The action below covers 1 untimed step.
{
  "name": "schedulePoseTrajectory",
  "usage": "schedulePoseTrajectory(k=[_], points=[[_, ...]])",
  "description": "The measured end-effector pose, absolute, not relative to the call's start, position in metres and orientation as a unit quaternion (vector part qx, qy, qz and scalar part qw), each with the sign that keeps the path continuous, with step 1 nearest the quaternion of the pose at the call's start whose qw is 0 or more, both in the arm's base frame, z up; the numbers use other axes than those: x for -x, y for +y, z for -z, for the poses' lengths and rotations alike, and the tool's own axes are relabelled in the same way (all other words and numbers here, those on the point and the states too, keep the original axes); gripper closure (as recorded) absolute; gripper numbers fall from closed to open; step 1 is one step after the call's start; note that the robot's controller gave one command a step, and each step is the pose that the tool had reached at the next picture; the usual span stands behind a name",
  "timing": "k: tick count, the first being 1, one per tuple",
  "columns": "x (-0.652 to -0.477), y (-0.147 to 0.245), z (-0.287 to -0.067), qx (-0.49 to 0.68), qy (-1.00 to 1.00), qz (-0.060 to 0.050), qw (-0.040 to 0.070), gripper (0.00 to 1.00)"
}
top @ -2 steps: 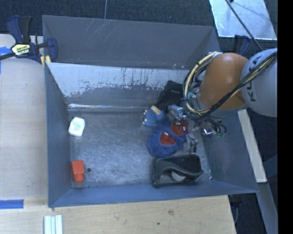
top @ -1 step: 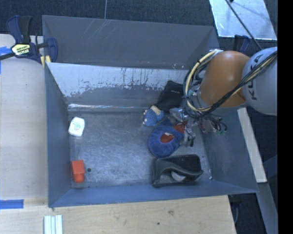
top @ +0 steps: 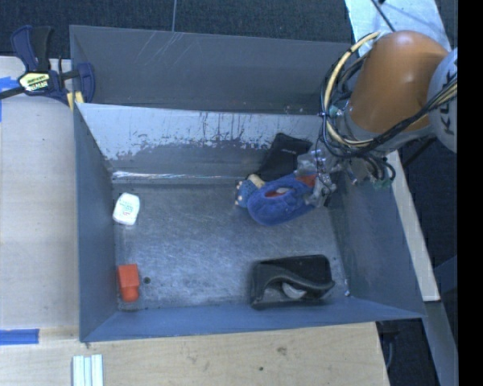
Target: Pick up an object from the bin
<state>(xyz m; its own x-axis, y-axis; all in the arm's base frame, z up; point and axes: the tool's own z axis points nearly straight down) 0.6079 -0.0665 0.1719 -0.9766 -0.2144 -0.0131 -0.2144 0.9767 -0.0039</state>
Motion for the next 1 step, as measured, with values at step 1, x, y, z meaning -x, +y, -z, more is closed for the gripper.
schedulePoseTrajectory(k=[1], points=[[-0.6077, -0.0661, -0.2596, 0.098, 0.995, 0.001, 0.007, 1.00]])
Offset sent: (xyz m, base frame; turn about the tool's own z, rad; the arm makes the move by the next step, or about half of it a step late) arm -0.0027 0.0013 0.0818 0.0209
